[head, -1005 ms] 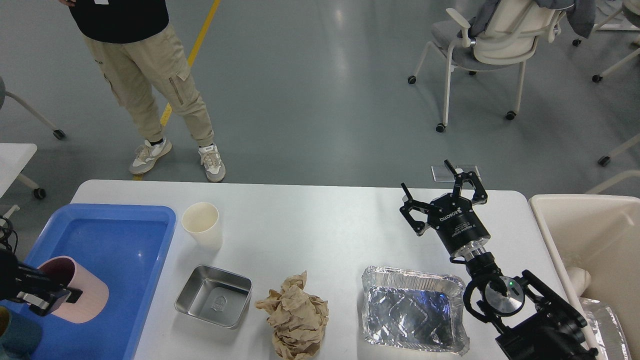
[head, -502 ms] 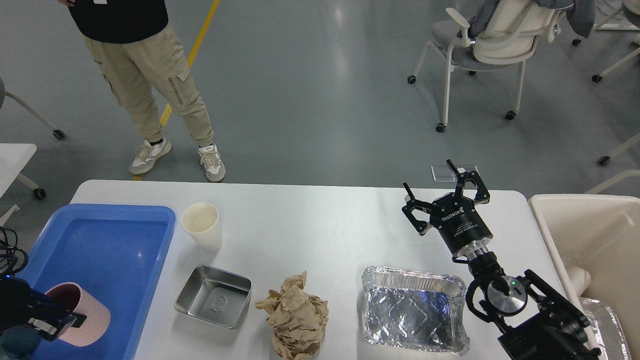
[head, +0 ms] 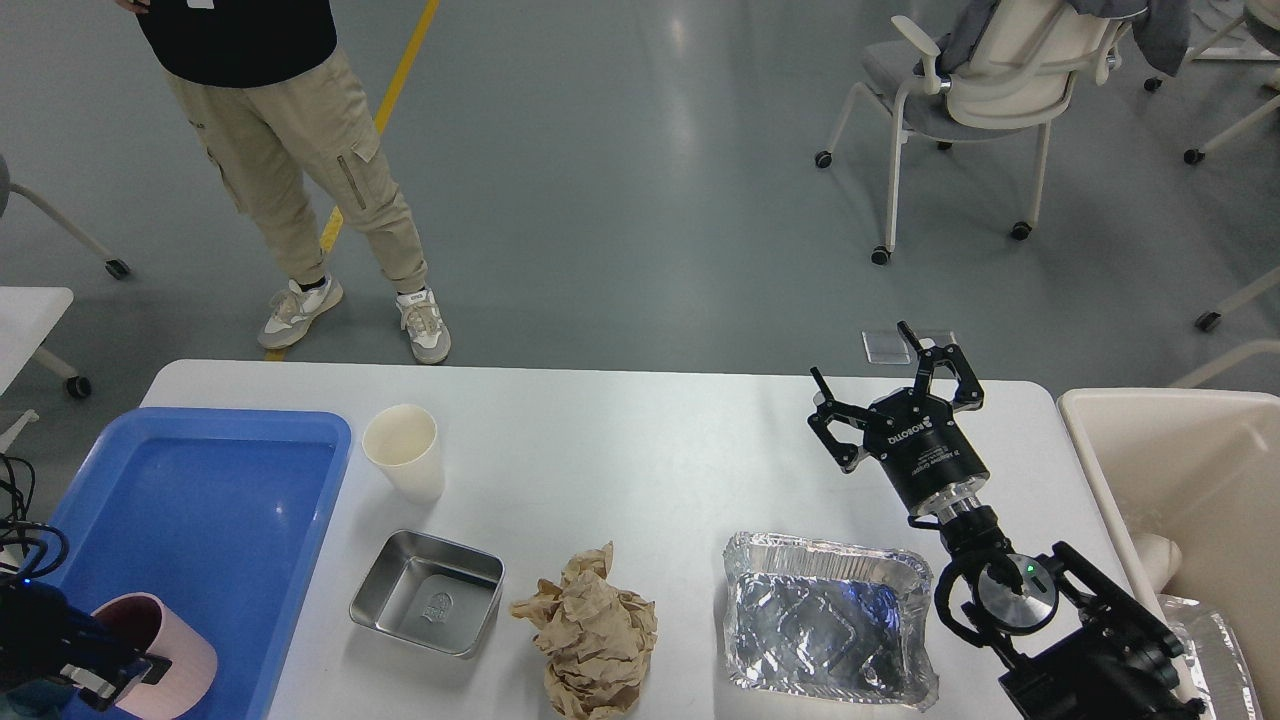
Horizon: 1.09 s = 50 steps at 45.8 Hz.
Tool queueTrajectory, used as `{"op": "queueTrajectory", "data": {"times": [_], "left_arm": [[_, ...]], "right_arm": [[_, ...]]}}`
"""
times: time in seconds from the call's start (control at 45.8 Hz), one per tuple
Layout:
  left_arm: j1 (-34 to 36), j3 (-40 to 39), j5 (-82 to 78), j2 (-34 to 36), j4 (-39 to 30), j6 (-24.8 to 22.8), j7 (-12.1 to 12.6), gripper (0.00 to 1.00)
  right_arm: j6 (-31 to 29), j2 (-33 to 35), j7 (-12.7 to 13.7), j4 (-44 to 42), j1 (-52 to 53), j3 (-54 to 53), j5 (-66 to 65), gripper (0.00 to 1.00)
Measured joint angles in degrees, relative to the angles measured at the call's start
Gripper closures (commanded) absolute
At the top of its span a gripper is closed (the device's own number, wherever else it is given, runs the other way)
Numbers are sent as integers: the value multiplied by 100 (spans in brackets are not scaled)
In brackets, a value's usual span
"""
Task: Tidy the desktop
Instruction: 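Lower the mug into the blue bin and open the left gripper, then lift the left gripper out of the blue bin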
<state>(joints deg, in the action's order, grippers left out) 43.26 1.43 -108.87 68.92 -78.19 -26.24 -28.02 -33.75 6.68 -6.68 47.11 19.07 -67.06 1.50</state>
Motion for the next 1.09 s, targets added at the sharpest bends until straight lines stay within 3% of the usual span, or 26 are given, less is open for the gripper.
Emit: {"op": "queueTrajectory", "data": {"times": [0.066,0.131,0.262,0.546,0.677,0.742,1.092], "left_arm": [[-77,-2,-1,-23,3,14,-7,79],[-121,-8,-2,-46,5,20,-9,64],[-144,-52,6,-89,6,23,-4,52],[-151,-90,32,-29,6,18,-12,40],[-151,-145,56,-19,-1,4,-17,15],[-151,-228,106,-4,-11,-7,-17,9],[-122,-1560,1951,312,-331,-105,37,3]], "right_arm": [[4,0,0,0,0,0,-2,0],[8,0,0,0,1,0,-2,0],[8,2,0,0,2,0,-2,0],[9,0,-8,0,-5,12,-2,0],[9,0,-9,2,-9,12,0,0],[9,0,-9,7,-9,11,0,0],[14,-14,-9,22,-3,22,0,0]]}}
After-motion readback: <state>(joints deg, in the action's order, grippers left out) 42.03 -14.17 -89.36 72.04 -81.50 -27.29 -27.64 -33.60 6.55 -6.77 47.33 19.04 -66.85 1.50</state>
